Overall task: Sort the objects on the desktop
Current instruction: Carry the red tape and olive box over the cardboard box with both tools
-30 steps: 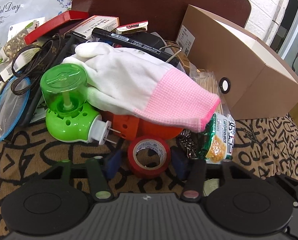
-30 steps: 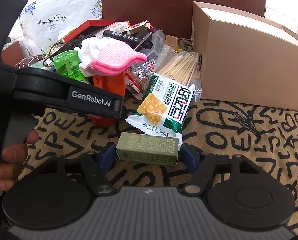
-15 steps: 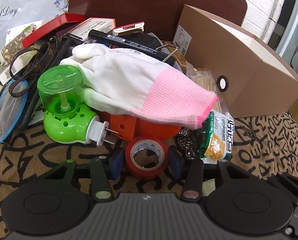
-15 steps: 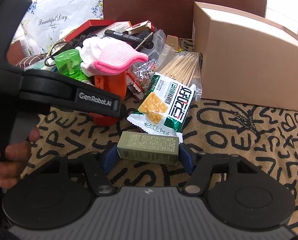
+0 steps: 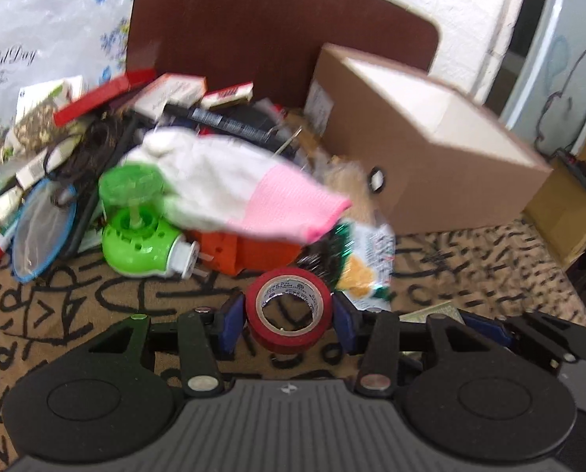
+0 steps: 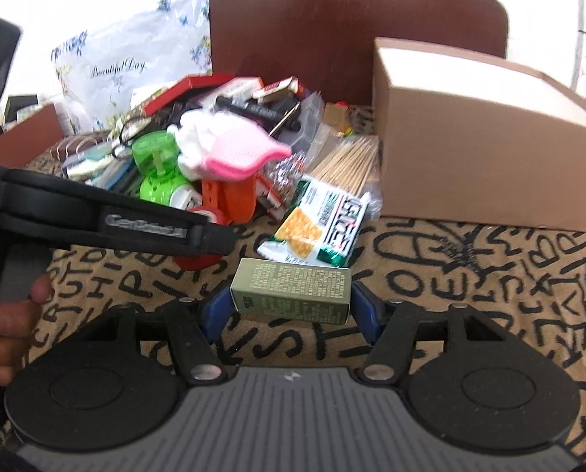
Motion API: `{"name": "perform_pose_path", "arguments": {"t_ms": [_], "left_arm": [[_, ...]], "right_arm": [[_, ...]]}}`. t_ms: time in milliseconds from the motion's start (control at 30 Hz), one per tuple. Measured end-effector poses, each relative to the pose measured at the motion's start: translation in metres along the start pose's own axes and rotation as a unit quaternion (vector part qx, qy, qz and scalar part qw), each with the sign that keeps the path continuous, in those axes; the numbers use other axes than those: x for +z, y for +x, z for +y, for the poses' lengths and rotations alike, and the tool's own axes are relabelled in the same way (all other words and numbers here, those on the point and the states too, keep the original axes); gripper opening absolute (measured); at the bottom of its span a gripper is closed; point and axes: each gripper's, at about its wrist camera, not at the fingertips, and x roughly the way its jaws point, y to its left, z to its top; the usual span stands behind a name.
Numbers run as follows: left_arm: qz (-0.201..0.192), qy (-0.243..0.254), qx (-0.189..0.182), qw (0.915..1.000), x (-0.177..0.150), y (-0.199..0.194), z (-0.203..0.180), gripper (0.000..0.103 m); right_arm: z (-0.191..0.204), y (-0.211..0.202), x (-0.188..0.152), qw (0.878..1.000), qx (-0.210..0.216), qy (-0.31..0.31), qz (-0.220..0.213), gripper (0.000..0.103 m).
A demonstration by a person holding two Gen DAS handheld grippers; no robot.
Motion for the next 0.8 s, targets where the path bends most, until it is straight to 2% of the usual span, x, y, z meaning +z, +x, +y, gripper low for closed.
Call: {"name": "perform_pose_path", "arguments": {"t_ms": [200,400,633,800], "left_arm": [[-0.045,0.032,-0.036,0.9978,0.026,-0.032,-0.026,0.049],[-0.081,0.044,-0.078,0.9927,0.063,-0.047,-0.053,0.049],[-0.092,0.049,-0.101,0.9894,0.105,-0.034,-0.081,0.049],[-0.092,0.065,-0.109,0.9876,0.129,-0.014,-0.104,0.049]], "right_arm": [[-0.020,-0.032,0.019,0.999,-0.009,0.005,-0.048,0.062],[-0.051,-0.059,0.055,0.995,-0.022,0.002,-0.100,0.062],[-0.084,-0.067,0.098,0.989,-0.063,-0.029,-0.132,0.062],[-0.110,-0.056,0.123,0.988,-0.082,-0.037,-0.128,0.062]]}}
